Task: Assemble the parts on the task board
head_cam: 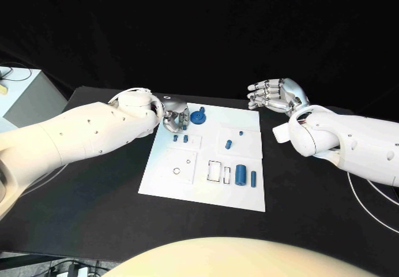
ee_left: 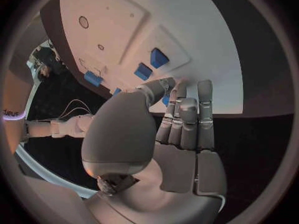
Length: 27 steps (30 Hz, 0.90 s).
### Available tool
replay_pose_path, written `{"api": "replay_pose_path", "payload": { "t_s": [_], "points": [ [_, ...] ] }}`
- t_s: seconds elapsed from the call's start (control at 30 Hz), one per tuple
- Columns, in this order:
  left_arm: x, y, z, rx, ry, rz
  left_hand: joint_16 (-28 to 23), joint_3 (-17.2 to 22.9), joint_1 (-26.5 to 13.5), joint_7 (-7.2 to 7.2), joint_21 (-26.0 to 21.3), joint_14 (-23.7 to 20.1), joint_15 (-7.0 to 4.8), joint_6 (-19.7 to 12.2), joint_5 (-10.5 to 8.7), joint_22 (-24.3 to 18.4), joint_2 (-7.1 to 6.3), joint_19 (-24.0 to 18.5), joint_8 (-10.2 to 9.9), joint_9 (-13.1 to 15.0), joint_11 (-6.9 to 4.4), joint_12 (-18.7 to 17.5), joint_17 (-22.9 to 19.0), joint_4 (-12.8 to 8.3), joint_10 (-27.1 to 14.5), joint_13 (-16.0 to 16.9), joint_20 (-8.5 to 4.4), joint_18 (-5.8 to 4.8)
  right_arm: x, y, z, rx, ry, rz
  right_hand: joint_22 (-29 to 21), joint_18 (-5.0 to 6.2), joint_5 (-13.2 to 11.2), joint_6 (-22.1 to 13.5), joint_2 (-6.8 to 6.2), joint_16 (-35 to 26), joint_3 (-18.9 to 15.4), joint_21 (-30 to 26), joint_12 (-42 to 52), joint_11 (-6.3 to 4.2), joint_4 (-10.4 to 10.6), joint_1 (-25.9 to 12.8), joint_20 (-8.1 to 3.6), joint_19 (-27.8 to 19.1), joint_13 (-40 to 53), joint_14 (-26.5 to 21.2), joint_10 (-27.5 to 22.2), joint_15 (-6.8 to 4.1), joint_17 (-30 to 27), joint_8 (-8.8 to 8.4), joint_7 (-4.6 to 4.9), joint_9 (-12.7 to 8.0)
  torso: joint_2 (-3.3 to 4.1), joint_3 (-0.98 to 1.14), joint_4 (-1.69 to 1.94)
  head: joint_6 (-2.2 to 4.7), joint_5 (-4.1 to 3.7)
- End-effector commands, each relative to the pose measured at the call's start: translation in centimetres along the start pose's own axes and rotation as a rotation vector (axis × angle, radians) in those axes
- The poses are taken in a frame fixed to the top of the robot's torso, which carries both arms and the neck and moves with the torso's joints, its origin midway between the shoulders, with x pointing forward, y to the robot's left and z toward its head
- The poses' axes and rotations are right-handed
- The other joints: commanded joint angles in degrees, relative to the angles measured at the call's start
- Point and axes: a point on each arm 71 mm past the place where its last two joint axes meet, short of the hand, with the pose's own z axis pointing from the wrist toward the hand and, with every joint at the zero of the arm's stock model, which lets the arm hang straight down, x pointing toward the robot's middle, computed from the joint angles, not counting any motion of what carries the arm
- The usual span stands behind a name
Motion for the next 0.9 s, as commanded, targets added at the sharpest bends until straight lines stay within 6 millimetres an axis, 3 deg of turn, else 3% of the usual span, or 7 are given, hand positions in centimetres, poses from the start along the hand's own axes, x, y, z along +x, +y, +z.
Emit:
{"api": "replay_pose_path", "payload": {
  "t_s": [0.03,0.37,0.5,0.57,0.6,0.7,0.9],
  "points": [
    [0.0,0.1,-0.1,-0.011,0.011,0.007,-0.3,-0.1,-0.1,-0.14,-0.4,-0.6,0.07,-0.5,-0.22,-0.1,-0.66,-0.2,-0.4,-0.1,-0.03,-0.2,-0.2,-0.4,-0.6,0.1,0.06,0.84,0.1,0.0,0.0,-0.007,0.018,0.0,-0.1,-0.16,0.1,0.4,0.4,-0.4,0.1,-0.2,-0.3,0.18,-0.4,0.0,-0.02,-0.4,0.0,0.0,0.0,0.22,-0.1,-0.23,1.88,-0.1,-0.02,-0.01,0.05,0.01,-0.01],
    [0.0,1.9,-1.2,-0.064,-0.009,0.017,-0.4,0.0,0.4,-0.48,-0.3,-1.4,0.44,-1.2,-0.12,0.0,-0.7,-0.4,-1.1,-0.6,0.44,-0.3,-0.9,-0.8,-2.0,0.3,0.36,0.85,-0.5,-0.7,0.1,0.03,0.055,-0.057,-0.2,-0.16,-0.4,0.6,0.48,-0.5,0.1,-0.2,-0.4,0.18,-0.8,0.3,-0.06,-0.4,0.0,0.0,0.0,0.21,-0.2,-0.32,1.85,-0.1,-0.13,-0.03,0.04,0.01,-0.18],
    [-0.4,3.2,-1.8,-0.086,-0.06,-0.01,-2.9,0.3,0.3,0.12,-0.1,-5.0,0.73,-1.0,-0.07,0.1,-0.27,-0.3,-1.3,-0.8,0.87,-0.7,-7.2,-0.6,-3.3,0.2,0.58,0.85,-0.7,-1.3,0.0,0.043,0.153,-0.189,0.1,0.24,-9.6,1.9,1.6,0.8,-1.8,1.2,-0.5,-0.4,-0.6,0.6,-0.58,1.7,0.0,2.7,0.7,-0.65,0.0,-0.25,1.29,0.1,-0.21,-0.07,0.01,0.01,-0.47],
    [-0.8,3.9,-2.3,-0.091,-0.095,-0.048,-3.5,0.5,0.3,0.33,0.0,-5.6,0.81,-0.9,-0.05,0.1,-0.06,-0.2,-1.3,-0.9,0.95,-0.7,-8.3,-0.4,-3.4,0.2,0.67,0.86,-0.7,-1.5,-0.1,0.04,0.205,-0.27,0.8,0.6,-13.7,2.9,2.08,2.1,-2.8,2.8,-0.2,-1.0,-0.9,1.4,-1.26,3.9,0.1,5.3,1.8,-1.64,0.6,0.04,0.73,0.3,-0.19,-0.06,-0.07,0.01,-0.79],
    [-1.0,4.2,-2.5,-0.093,-0.114,-0.082,-4.2,1.1,1.0,0.77,0.3,-6.1,0.67,-0.6,-0.04,0.2,0.42,0.0,-1.3,-0.9,0.8,-0.4,-9.5,-0.7,-3.1,0.3,0.62,0.94,-0.7,-1.6,-0.1,0.035,0.231,-0.313,2.1,0.77,-15.9,3.7,2.32,4.1,-3.9,5.3,0.0,-1.71,-1.3,2.3,-2.46,7.1,0.0,8.9,2.8,-2.83,1.5,0.18,0.21,0.3,-0.18,-0.03,-0.13,0.01,-1.08],
    [-1.5,5.3,-3.3,-0.096,-0.172,-0.256,-7.0,1.8,1.0,1.19,0.8,-8.7,0.61,0.1,-0.09,0.5,0.46,0.1,-1.2,-1.1,0.81,-0.1,-14.4,-0.7,-3.3,0.4,0.52,0.93,-0.4,-1.6,-0.3,-0.004,0.297,-0.462,4.9,0.71,-17.1,5.9,2.91,7.5,-5.1,10.0,-0.1,-2.82,-1.6,3.3,-4.58,12.0,0.0,15.4,4.9,-4.96,3.3,0.44,-0.58,0.5,-0.24,0.04,-0.16,0.2,-1.4],
    [-2.3,6.9,-5.1,-0.042,-0.265,-0.671,-11.7,1.9,0.5,2.53,-0.6,-10.2,0.7,2.5,-0.2,-0.3,1.02,-1.6,-0.4,-1.1,0.97,1.0,-17.7,-0.4,-2.6,0.3,0.58,0.93,0.2,-1.7,-0.6,-0.073,0.353,-0.742,10.2,0.45,-17.1,8.6,1.97,15.5,-4.0,17.6,-3.9,-4.35,-1.7,3.6,-6.8,16.7,0.1,21.9,9.7,-7.02,9.0,-1.56,-2.02,0.6,-0.6,-0.04,-0.13,0.2,-2.35]
  ]
}}
